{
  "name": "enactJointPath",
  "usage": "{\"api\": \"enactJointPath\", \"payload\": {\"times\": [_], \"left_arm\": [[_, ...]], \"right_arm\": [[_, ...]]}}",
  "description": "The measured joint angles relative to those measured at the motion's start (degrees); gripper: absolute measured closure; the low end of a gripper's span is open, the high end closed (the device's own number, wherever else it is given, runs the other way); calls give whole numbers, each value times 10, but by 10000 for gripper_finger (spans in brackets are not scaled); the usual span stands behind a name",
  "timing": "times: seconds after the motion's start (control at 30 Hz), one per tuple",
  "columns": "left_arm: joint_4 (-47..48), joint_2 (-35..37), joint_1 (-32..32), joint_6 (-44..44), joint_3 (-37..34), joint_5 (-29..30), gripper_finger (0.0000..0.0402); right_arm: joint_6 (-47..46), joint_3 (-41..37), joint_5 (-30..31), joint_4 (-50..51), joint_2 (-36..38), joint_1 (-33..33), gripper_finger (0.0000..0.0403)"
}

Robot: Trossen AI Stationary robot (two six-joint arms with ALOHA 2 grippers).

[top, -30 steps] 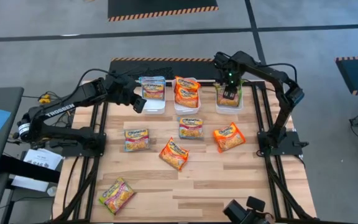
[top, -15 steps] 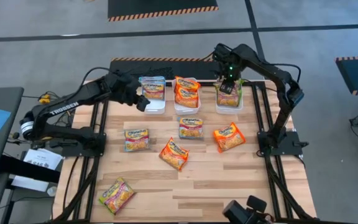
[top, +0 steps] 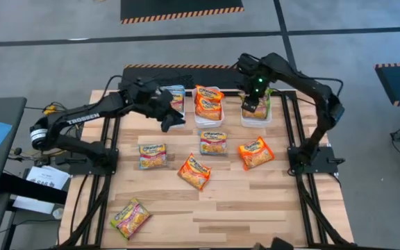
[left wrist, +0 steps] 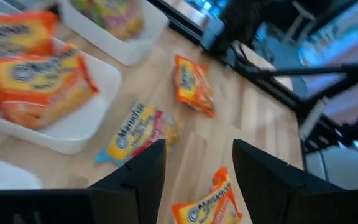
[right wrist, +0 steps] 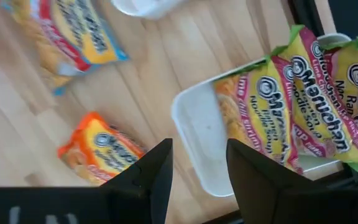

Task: Sort Maruchan noodles
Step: Put the orange noodle pack into the middle white bin

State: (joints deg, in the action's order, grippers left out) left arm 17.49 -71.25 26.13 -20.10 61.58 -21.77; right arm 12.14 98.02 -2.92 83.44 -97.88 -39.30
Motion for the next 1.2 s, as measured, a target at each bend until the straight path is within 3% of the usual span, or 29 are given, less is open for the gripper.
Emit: {"api": "enactJointPath", "payload": {"times": [0.33,0.5,0.63,0.83,1.03,1.2], "left_arm": [[-18,-80,-33,46,0,-87,230],[-21,-107,-57,97,5,-93,230],[-20,-115,-80,180,5,-86,230],[-21,-115,-123,333,6,-13,230],[-20,-136,-144,321,6,10,230],[-34,-179,-159,319,6,12,230]], "right_arm": [[-134,0,0,-18,101,81,230],[-206,0,0,-17,127,123,230],[-253,0,0,-14,133,166,230],[-299,0,21,-13,133,239,230],[-354,0,74,-16,133,303,230],[-376,0,78,-23,133,339,230]]}}
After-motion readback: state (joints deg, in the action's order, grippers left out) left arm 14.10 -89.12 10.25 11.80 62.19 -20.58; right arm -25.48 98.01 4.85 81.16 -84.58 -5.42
